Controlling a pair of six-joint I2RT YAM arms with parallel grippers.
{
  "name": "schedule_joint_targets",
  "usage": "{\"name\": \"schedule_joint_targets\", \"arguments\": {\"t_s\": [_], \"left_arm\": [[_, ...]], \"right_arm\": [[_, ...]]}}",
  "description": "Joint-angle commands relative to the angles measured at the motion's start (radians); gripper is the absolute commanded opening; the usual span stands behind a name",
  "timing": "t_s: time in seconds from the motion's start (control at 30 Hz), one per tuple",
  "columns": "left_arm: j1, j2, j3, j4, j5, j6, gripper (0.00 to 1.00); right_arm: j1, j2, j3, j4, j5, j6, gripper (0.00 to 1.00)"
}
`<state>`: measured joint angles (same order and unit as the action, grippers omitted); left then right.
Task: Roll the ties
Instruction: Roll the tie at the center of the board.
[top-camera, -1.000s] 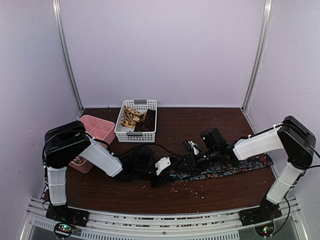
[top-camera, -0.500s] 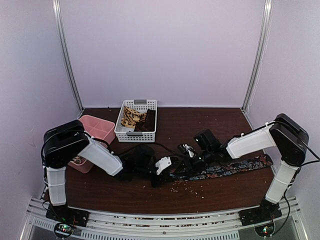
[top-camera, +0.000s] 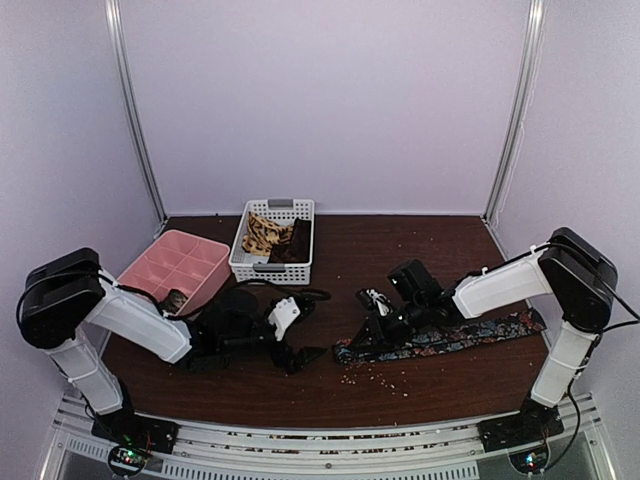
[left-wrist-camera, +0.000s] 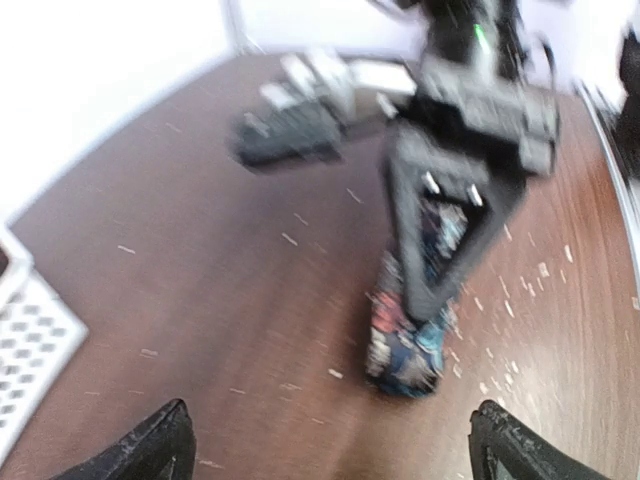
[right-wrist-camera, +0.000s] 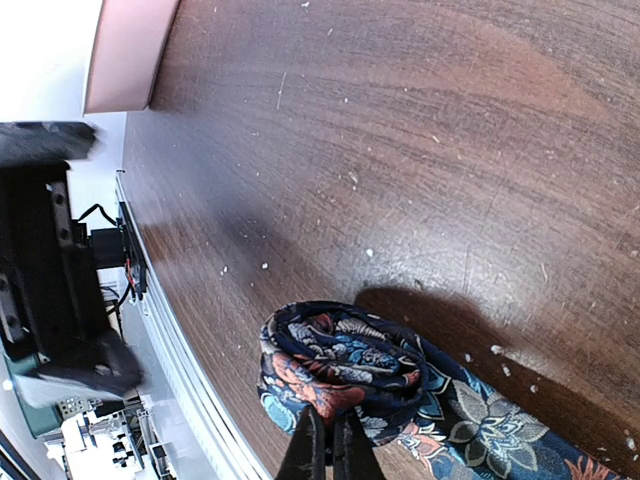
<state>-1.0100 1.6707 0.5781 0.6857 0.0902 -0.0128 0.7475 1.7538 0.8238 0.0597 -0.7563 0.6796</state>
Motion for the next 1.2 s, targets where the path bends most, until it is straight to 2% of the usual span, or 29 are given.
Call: {"name": "schedule_joint_targets", "arguments": {"t_s": [0.0, 0.07, 0.2, 0.33, 0.5, 0.83, 0.93, 1.17], "left_arm": [[0.011, -0.019, -0.026, 0.230, -0.058, -0.010, 0.98], [0.013, 0.010, 0.055, 0.042, 0.053, 0.090, 0.98], [0.013, 0.147, 0.068, 0.130, 0.142, 0.120, 0.98], [0.010, 0.272, 0.146, 0.106, 0.207, 0.139, 0.98], [0.008, 0.390, 0.256, 0.069, 0.216, 0.134, 0.98], [-0.004, 0.515, 0.397, -0.031, 0.263, 0.142, 0.92], [-0.005, 0.520, 0.391, -0.050, 0.294, 0.154, 0.88], [-0.006, 0.488, 0.351, -0.135, 0.315, 0.192, 0.67]], "right_arm": [[-0.002, -0.005, -0.027, -0.002, 0.018, 0.003, 0.00], [-0.002, -0.006, -0.028, 0.004, 0.013, 0.004, 0.00], [-0.003, -0.004, -0.030, 0.011, 0.006, 0.010, 0.00], [-0.004, -0.003, -0.030, 0.011, 0.003, 0.014, 0.00], [-0.004, -0.002, -0.029, 0.022, -0.007, 0.026, 0.00], [-0.005, 0.000, -0.041, 0.069, -0.022, 0.062, 0.00], [-0.005, 0.001, -0.043, 0.074, -0.024, 0.066, 0.00], [-0.005, -0.003, -0.033, 0.088, -0.033, 0.086, 0.00]]}}
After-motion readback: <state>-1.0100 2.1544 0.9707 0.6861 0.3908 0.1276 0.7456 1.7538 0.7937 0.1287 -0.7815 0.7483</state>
